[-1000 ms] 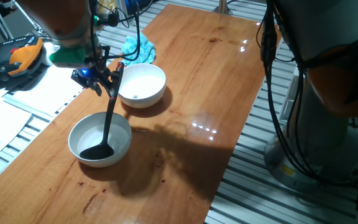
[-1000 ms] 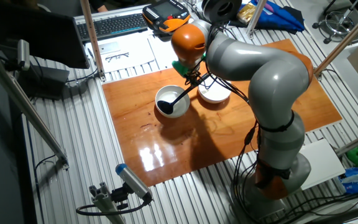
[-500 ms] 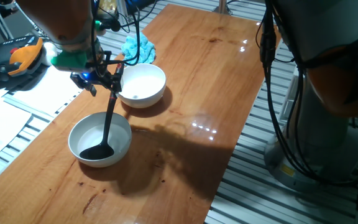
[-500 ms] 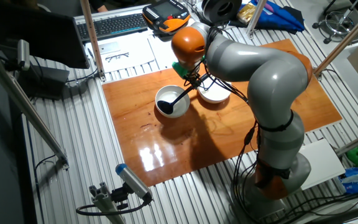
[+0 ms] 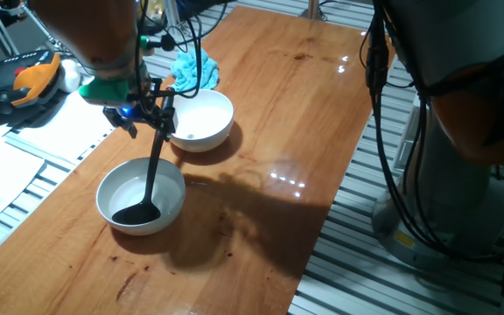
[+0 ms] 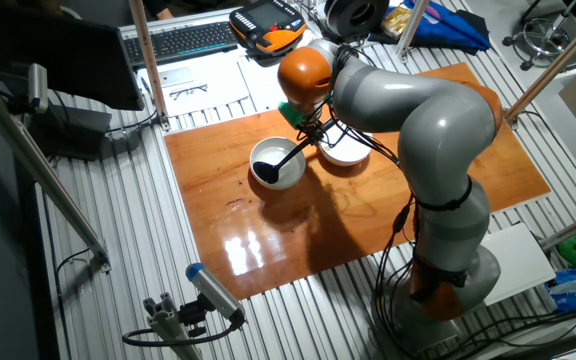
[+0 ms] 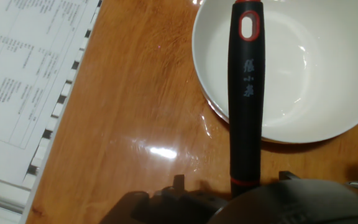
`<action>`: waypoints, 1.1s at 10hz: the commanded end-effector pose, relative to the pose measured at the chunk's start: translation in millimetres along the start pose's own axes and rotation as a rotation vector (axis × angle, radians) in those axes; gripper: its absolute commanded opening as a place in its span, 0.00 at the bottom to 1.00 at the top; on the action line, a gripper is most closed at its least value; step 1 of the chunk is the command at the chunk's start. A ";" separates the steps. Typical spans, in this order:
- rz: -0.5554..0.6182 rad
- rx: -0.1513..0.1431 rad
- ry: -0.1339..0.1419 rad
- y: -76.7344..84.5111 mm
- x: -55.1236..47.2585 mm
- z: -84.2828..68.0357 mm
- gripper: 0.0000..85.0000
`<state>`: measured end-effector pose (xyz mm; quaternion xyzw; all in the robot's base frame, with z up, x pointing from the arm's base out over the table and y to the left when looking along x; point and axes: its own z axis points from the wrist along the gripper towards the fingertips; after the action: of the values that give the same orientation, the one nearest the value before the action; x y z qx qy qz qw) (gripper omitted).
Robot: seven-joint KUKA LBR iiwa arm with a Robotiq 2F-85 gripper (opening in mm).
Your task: Scoop water with a large spoon from one bowl to another
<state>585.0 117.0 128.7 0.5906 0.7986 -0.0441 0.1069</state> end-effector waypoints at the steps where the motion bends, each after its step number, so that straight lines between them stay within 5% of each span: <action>1: 0.003 0.001 -0.003 -0.6 -0.4 0.8 0.80; 11: 0.033 -0.017 -0.044 -10.9 2.8 26.4 0.80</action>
<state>577.1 111.2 101.6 0.6017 0.7865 -0.0489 0.1302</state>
